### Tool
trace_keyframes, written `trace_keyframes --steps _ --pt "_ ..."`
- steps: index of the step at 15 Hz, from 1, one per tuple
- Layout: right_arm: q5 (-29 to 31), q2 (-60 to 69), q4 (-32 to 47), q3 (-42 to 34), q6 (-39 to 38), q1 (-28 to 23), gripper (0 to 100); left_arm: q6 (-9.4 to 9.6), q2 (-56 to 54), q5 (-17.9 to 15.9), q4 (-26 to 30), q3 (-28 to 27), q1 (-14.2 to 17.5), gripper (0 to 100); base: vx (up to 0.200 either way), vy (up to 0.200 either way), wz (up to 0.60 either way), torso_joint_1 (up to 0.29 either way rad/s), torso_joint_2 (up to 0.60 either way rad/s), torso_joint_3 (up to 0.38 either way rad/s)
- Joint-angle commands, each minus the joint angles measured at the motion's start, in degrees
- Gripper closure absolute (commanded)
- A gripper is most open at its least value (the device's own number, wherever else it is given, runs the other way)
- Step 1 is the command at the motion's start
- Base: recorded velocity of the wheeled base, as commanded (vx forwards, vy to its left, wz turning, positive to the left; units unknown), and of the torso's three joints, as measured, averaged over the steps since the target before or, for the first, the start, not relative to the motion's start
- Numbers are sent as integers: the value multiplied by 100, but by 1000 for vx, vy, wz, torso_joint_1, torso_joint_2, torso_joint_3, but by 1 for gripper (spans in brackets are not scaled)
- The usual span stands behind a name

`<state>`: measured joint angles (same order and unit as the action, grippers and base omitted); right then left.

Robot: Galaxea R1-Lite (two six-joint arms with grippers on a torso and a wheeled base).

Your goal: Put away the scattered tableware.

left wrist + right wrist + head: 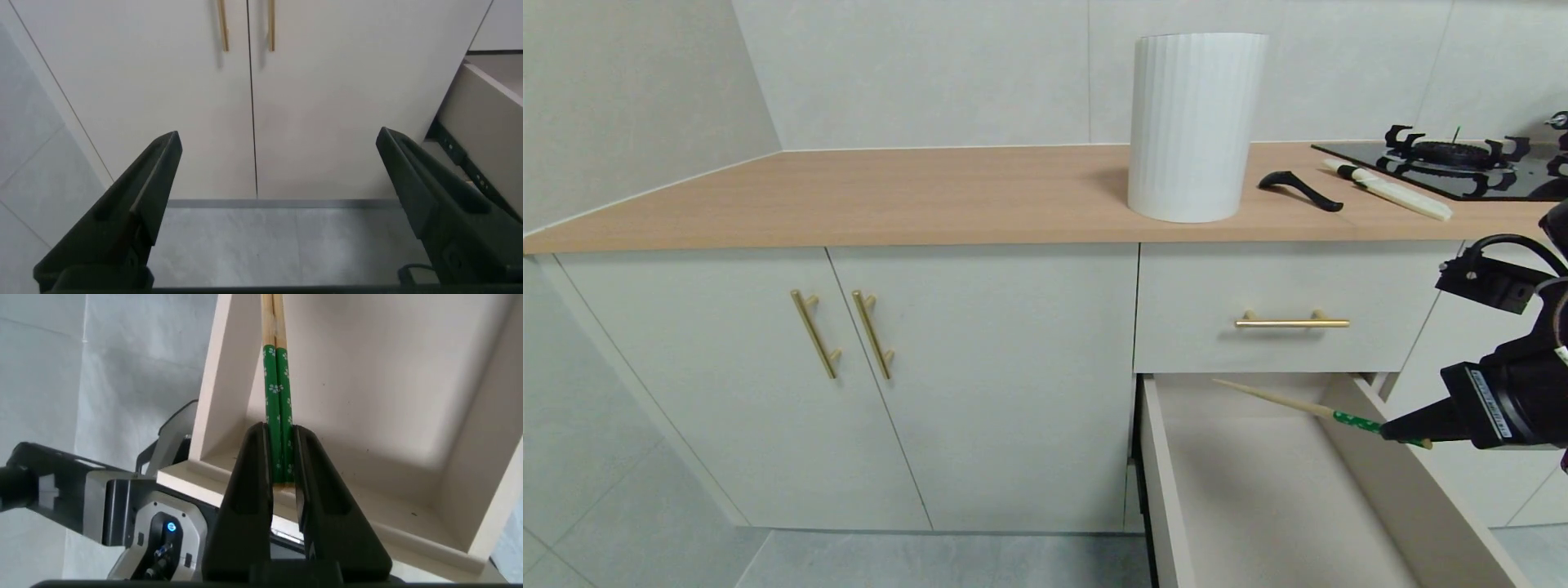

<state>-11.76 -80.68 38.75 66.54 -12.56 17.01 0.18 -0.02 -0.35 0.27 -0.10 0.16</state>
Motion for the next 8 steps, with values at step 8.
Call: trace_keyframes --steps 8 --pt "51 -1460 -246 -18 -28 128 100 -1 2 0 0 1 2 0 0 0 0 0 0 0"
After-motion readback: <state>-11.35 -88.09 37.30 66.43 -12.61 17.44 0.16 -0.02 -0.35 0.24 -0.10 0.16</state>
